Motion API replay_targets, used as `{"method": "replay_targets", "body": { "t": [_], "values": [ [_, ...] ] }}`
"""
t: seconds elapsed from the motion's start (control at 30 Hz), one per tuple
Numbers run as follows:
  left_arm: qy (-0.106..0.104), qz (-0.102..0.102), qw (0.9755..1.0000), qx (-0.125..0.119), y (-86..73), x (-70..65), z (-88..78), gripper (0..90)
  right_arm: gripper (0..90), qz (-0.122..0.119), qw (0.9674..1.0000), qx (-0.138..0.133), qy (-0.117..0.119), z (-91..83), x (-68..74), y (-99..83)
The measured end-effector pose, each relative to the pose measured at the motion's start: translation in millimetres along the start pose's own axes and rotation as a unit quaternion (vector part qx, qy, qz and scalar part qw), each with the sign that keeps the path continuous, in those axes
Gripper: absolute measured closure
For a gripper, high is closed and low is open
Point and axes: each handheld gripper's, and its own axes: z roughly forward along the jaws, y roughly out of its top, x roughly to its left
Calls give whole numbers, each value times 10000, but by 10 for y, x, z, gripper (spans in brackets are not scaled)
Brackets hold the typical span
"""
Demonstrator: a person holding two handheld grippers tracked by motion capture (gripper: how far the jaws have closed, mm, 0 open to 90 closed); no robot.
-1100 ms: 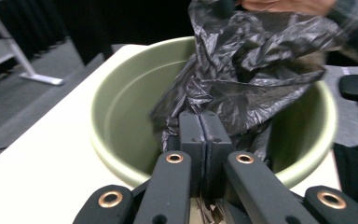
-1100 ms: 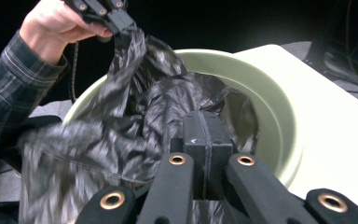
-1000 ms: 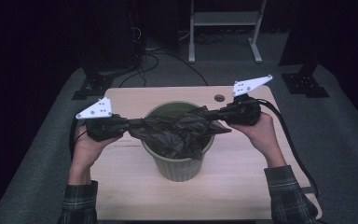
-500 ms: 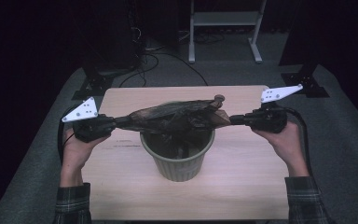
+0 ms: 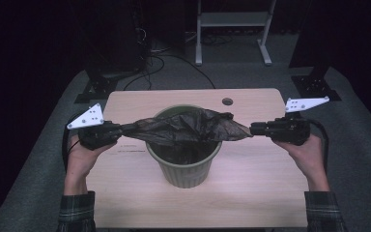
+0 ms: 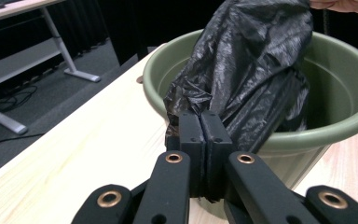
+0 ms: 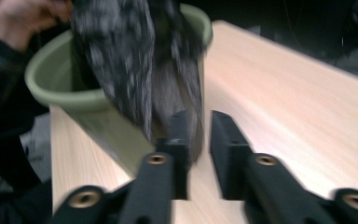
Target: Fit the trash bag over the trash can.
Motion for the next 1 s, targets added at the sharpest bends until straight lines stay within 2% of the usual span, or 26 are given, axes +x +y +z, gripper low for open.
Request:
{"method": "replay_targets", "body": {
  "t": [0.03, 0.1, 0.17, 0.27, 0.3, 0.43, 0.57, 0.6, 0.63, 0.73, 0.77, 1.0],
  "values": [
    [-37, 4, 10000, -24, 6, -10, 16, 883, 687, -111, 9998, -148, 84, -11, 42, 103],
    [-61, 12, 10000, -14, 9, -12, 30, 883, 666, -155, 9996, -198, 96, 7, 82, 181],
    [-86, 19, 10000, -6, 12, -18, 45, 881, 649, -298, 9990, -267, 195, 66, 142, 289],
    [-108, 41, 9999, -2, 17, -27, 53, 878, 589, -448, 9974, -307, 480, 192, 226, 416],
    [-117, 36, 9999, -12, 18, -30, 52, 878, 566, -483, 9963, -307, 635, 252, 257, 460],
    [-161, 37, 9998, -54, 25, -48, 42, 878, 480, -710, 9918, -311, 1015, 501, 403, 652],
    [-210, 42, 9997, -81, 32, -61, 36, 878, 474, -908, 9886, -193, 1183, 699, 508, 790],
    [-220, 16, 9997, -96, 33, -65, 36, 878, 539, -917, 9881, -114, 1226, 748, 525, 813],
    [-235, 13, 9997, -104, 32, -64, 36, 878, 656, -950, 9870, -11, 1293, 795, 549, 822],
    [-297, -69, 9994, -176, 21, -65, 43, 879, 864, -1032, 9846, 179, 1398, 857, 594, 781],
    [-322, -109, 9992, -193, 11, -64, 50, 879, 894, -1044, 9841, 214, 1422, 861, 606, 764],
    [-428, -242, 9986, -207, -36, -113, 88, 881, 899, -1091, 9813, 372, 1539, 781, 787, 534]
  ]
}}
